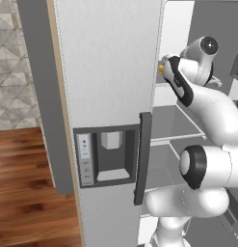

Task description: Pick the cheese from the fridge and the cheese grater from the cabinet and place them next to the salad bowl.

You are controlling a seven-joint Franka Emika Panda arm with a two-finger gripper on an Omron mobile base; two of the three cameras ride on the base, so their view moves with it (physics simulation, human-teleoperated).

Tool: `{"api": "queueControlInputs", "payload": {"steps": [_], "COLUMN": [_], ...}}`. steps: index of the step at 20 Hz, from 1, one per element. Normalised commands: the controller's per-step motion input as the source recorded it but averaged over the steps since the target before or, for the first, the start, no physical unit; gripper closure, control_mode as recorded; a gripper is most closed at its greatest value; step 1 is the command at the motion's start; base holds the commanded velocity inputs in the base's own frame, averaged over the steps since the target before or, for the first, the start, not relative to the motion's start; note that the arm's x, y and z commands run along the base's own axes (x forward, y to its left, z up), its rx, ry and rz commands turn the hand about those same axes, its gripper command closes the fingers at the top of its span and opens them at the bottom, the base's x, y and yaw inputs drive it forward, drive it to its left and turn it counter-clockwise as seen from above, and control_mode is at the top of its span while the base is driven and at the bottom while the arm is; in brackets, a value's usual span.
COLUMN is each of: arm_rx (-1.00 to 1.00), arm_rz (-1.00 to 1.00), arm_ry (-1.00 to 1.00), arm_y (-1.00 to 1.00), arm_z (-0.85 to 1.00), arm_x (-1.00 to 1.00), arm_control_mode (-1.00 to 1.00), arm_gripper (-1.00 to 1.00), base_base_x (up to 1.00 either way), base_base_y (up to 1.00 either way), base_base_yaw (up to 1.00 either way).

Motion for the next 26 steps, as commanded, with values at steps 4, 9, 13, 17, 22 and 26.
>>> {"api": "queueControlInputs", "payload": {"steps": [4, 9, 13, 17, 22, 26], "arm_rx": [0.0, 0.0, 0.01, 0.0, 0.0, 0.0], "arm_rz": [0.01, 0.06, 0.03, 0.01, 0.0, 0.0], "arm_ry": [0.0, 0.0, 0.05, 0.0, 0.01, 0.03], "arm_y": [0.0, -0.04, -0.04, -0.07, -0.03, -0.02], "arm_z": [-0.04, 0.0, 0.01, -0.02, 0.0, -0.05], "arm_x": [0.28, 0.24, 0.07, 0.05, 0.06, 0.06], "arm_control_mode": [-1.0, -1.0, -1.0, -1.0, -1.0, -1.0], "arm_gripper": [-1.0, -1.0, -1.0, -1.0, -1.0, -1.0], "base_base_x": [0.0, 0.0, 0.0, 0.0, 0.0, 0.0], "base_base_y": [0.0, 0.0, 0.0, 0.0, 0.0, 0.0], "base_base_yaw": [0.0, 0.0, 0.0, 0.0, 0.0, 0.0]}}
